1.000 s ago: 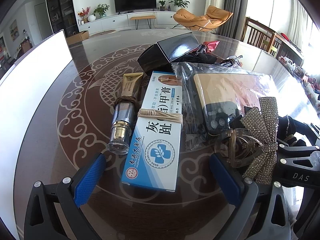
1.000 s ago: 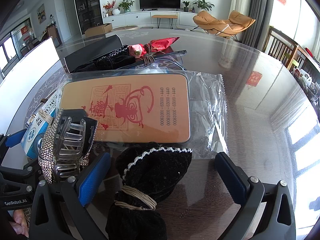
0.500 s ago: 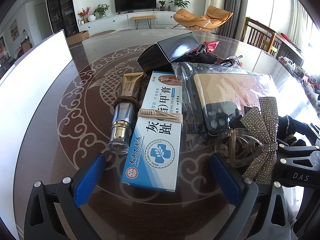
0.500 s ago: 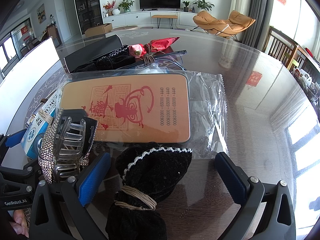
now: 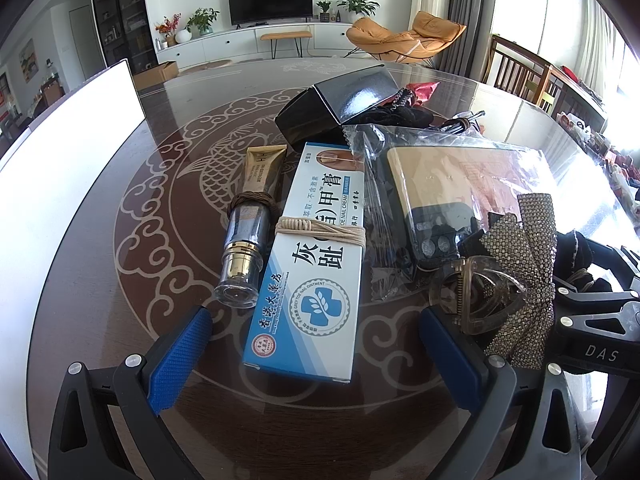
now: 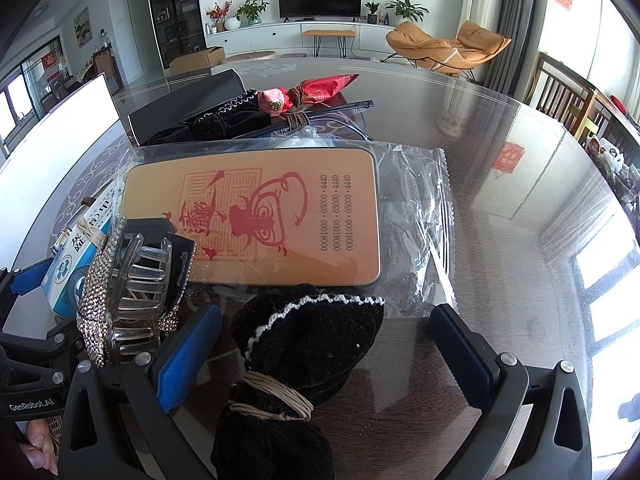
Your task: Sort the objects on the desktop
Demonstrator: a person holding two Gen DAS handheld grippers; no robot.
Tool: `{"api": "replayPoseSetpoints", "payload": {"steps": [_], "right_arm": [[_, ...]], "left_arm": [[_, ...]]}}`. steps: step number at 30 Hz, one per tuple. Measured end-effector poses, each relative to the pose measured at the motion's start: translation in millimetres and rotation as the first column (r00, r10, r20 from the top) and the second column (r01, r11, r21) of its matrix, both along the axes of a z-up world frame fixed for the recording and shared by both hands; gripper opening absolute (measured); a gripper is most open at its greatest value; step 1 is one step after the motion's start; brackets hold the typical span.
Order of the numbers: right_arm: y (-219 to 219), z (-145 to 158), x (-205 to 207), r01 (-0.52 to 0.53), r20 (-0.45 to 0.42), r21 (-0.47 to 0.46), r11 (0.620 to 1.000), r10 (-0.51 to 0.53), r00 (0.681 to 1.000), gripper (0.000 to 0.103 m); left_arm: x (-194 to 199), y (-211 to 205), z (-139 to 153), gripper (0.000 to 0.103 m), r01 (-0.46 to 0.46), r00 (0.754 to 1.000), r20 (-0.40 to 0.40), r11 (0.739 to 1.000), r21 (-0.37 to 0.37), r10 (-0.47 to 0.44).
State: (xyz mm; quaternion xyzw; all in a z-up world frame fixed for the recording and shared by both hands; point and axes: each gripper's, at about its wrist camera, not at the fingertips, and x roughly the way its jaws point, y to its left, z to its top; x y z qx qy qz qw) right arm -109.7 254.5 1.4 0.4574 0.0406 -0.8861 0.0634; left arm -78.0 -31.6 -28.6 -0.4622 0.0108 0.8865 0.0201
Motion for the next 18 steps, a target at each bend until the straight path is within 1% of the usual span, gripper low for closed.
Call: {"api": "replayPoseSetpoints", "payload": {"steps": [18], "right_arm": [[2.4,-0.2,1.1,0.003,-0.001,0.000,1.000,-0.003,1.000,0.103]], "left_arm": [[-0.5,-0.8,-0.3,0.103,0.001,1.000,0.000,1.000,0.000,-0.001]]}}
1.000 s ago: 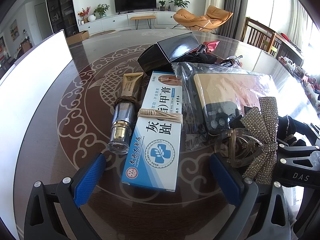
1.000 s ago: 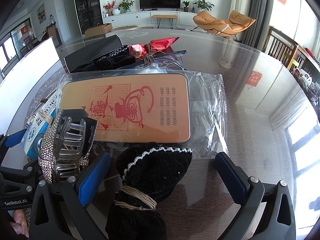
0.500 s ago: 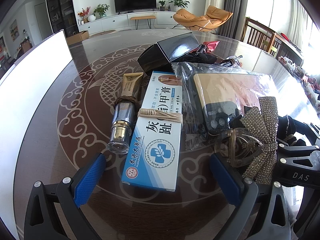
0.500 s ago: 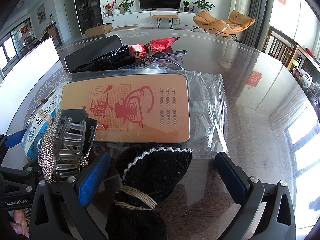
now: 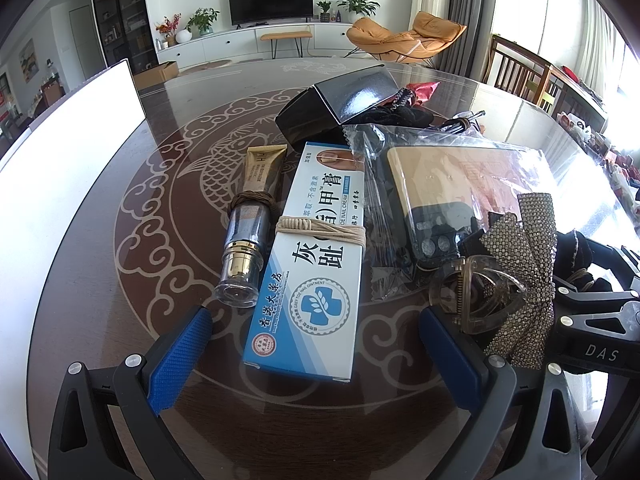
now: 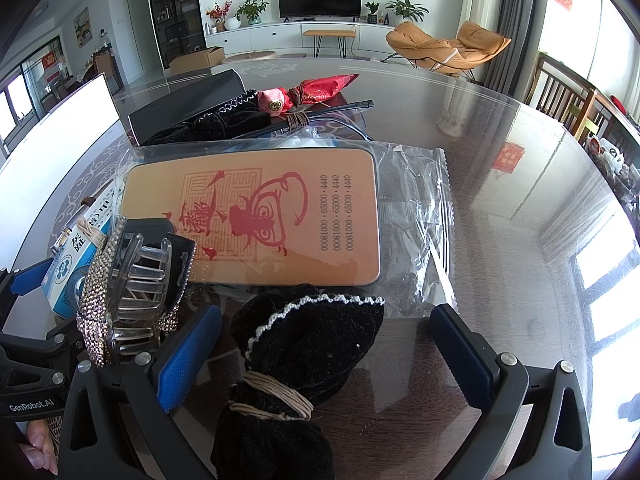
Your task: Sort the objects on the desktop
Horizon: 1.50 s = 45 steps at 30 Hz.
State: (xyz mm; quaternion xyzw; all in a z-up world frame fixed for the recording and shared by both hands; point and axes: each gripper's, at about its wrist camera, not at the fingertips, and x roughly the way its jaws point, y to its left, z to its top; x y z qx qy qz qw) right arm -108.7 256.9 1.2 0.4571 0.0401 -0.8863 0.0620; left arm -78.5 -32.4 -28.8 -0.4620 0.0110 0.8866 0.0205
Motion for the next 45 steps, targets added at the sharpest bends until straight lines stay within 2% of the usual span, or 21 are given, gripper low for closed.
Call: {"api": "replayPoseSetpoints", "payload": {"steps": [26,28,32,35,37,40,43,44,45], "right_arm": [[0,0,0,0.003,-0.001,0.001,1.000,-0.003,1.000,0.103],[0,0,0,0.005,-0.001,0.001,1.000,-0.005,1.000,0.103],[-1,0,0,0.005,-0.001,0.001,1.000,-0.005,1.000,0.103],[-1,0,0,0.005,-0.001,0.001,1.000,-0.005,1.000,0.103],[1,0,0,0.005,-0.001,0.001,1.000,-0.005,1.000,0.103],[0,0,0,0.005,-0.001,0.001,1.000,-0.005,1.000,0.103],[0,0,0,0.005,-0.001,0.001,1.000,-0.005,1.000,0.103],[0,0,0,0.005,-0.001,0.001,1.000,-0.005,1.000,0.103],[0,0,0,0.005,-0.001,0.001,1.000,-0.005,1.000,0.103]], "left_arm": [[0,0,0,0.103,0.004,1.000,0.000,1.000,0.001,-0.004],[2,-2,0,0.103,0.027,1.000,0.010,1.000,-0.001,-0.027],[9,-15,2,0.103,0.145,0.989,0.044,0.989,-0.002,-0.145],[1,-29,4,0.103,0.195,0.976,0.099,0.981,-0.001,-0.194],[-8,-33,7,0.103,0.199,0.972,0.122,0.980,0.012,-0.199],[-26,-30,10,0.103,0.210,0.964,0.152,0.975,0.070,-0.218],[-43,-23,11,0.103,0.206,0.964,0.163,0.977,0.052,-0.212],[-47,-23,12,0.100,0.197,0.966,0.160,0.979,0.053,-0.203],[-47,-23,13,0.092,0.184,0.970,0.151,0.982,0.049,-0.190]]}}
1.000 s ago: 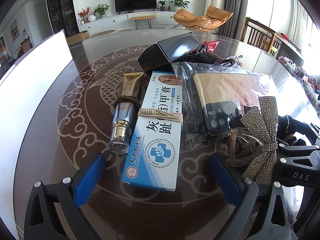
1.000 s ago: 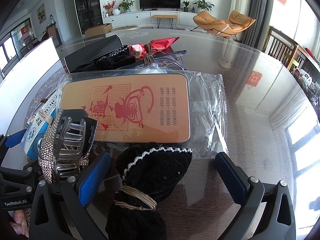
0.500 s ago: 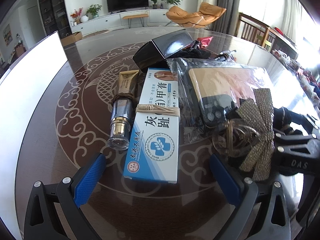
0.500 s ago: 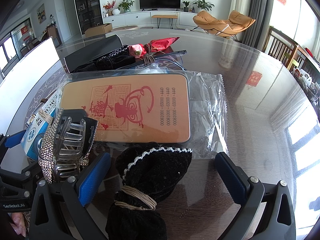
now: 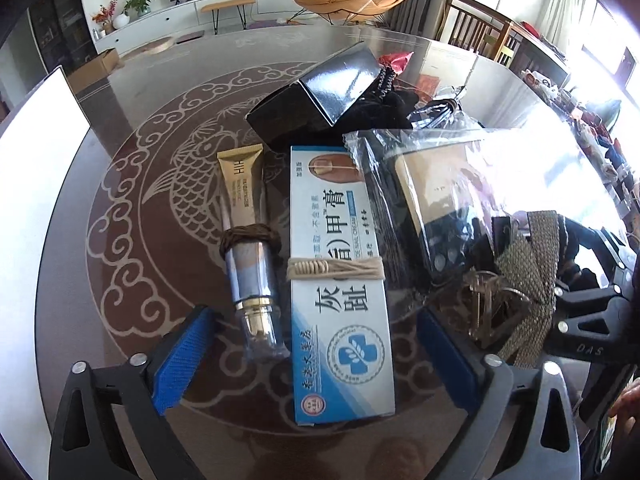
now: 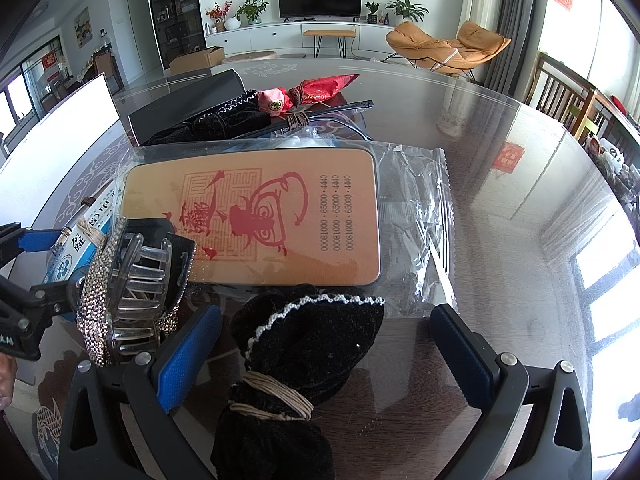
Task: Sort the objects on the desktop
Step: 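Lower the left tool onto the gold-and-blue cream tube and close on it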
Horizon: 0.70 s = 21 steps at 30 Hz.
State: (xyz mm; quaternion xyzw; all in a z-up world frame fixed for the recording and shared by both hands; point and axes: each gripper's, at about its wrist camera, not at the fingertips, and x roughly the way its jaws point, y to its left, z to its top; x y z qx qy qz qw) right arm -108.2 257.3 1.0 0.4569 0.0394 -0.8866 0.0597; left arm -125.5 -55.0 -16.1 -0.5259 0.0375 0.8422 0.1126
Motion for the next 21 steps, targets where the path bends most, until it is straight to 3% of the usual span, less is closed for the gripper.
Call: {"api": "replayPoseSetpoints", "payload": {"steps": [6,12,18,21], "right_arm": [[0,0,0,0.000,0.000,0.000,1.000,0.000,1.000,0.103],[0,0,0,0.000,0.000,0.000,1.000,0.000,1.000,0.103],[0,0,1,0.000,0.000,0.000,1.000,0.000,1.000,0.103],[0,0,0,0.000,0.000,0.000,1.000,0.000,1.000,0.103]], "left_arm": [[17,-18,10,0.062,-0.008,1.000,-0.013,0.999,0.040,0.008],[47,-39,7,0.062,0.054,0.999,-0.003,0.995,0.080,-0.054],[37,-32,8,0.062,0.065,0.998,-0.005,0.990,0.124,-0.065],[29,-42,16,0.061,0.026,1.000,-0.014,0.987,0.159,-0.024]]}}
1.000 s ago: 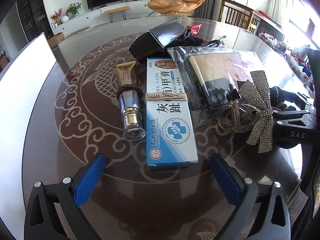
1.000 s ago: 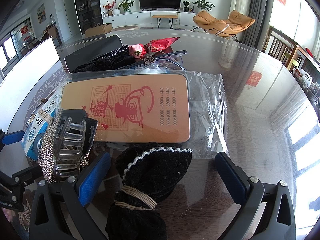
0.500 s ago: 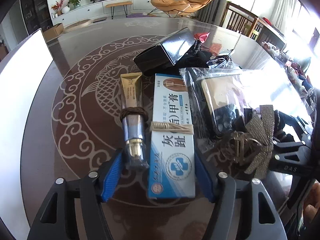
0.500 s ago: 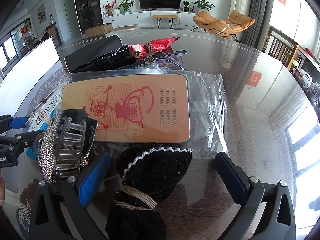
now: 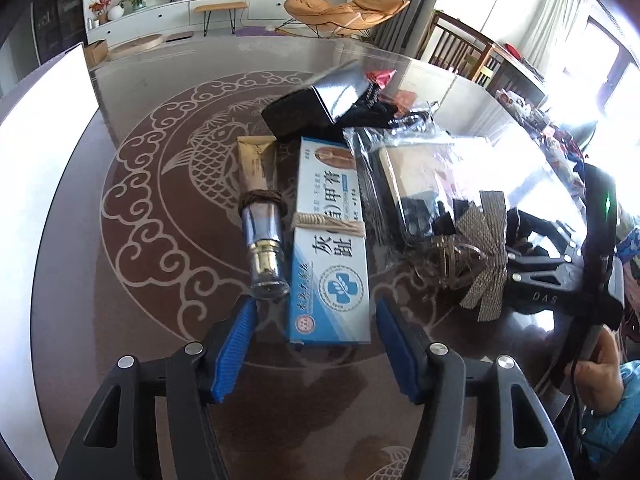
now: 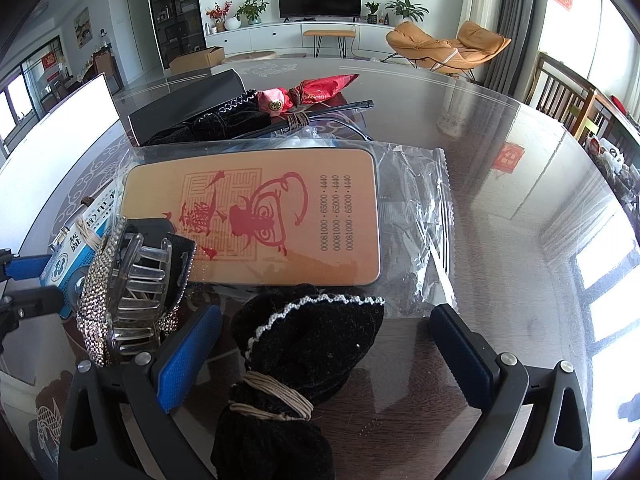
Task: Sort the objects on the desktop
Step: 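Lower the left tool onto the gold-and-blue cream tube and close on it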
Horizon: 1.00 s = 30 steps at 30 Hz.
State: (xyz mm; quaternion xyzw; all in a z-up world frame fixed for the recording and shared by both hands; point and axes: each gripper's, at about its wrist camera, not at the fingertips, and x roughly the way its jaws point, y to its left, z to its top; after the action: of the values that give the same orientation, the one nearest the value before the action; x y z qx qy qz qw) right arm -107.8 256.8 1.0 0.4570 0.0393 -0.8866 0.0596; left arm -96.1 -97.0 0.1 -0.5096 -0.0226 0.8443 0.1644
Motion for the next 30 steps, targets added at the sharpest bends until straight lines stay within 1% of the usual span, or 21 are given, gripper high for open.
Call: {"api": "replayPoseSetpoints", "payload": {"steps": [2,5,8,11,13,16,20,25,29,30], "right_arm": [[0,0,0,0.000,0.000,0.000,1.000,0.000,1.000,0.103],[0,0,0,0.000,0.000,0.000,1.000,0.000,1.000,0.103],[0,0,0,0.000,0.000,0.000,1.000,0.000,1.000,0.103],[0,0,0,0.000,0.000,0.000,1.000,0.000,1.000,0.103],[0,0,0,0.000,0.000,0.000,1.000,0.000,1.000,0.103],[0,0,0,0.000,0.000,0.000,1.000,0.000,1.000,0.103],[0,0,1,0.000,0.000,0.000,1.000,0.000,1.000,0.103],[0,0,1,0.001,0.000,0.000,1.000,-0.001,1.000,0.103],[0,0,1,0.001,0.000,0.000,1.000,-0.001,1.000,0.103],[0,0,1,0.002,0.000,0.000,1.000,-0.002,1.000,0.103]], "left_arm": [[-5,-12,8,0.061,-0.038,0.999,-0.009,0.999,0.024,0.038],[-21,-23,13,0.061,-0.104,0.995,-0.014,0.994,-0.026,0.104],[-42,-26,13,0.061,-0.122,0.993,-0.007,0.992,-0.043,0.122],[-61,-23,6,0.061,-0.134,0.991,0.001,0.988,-0.078,0.135],[-71,-21,1,0.062,-0.135,0.991,0.012,0.986,-0.098,0.137],[-76,-15,-3,0.062,-0.111,0.993,0.028,0.989,-0.101,0.114],[-79,-3,-9,0.062,-0.075,0.996,0.039,0.984,-0.159,0.083],[-84,-5,-11,0.061,-0.087,0.994,0.048,0.986,-0.143,0.095],[-83,-3,-11,0.061,-0.080,0.994,0.060,0.983,-0.165,0.091],[-82,-2,-11,0.051,-0.078,0.994,0.058,0.981,-0.176,0.089]]}}
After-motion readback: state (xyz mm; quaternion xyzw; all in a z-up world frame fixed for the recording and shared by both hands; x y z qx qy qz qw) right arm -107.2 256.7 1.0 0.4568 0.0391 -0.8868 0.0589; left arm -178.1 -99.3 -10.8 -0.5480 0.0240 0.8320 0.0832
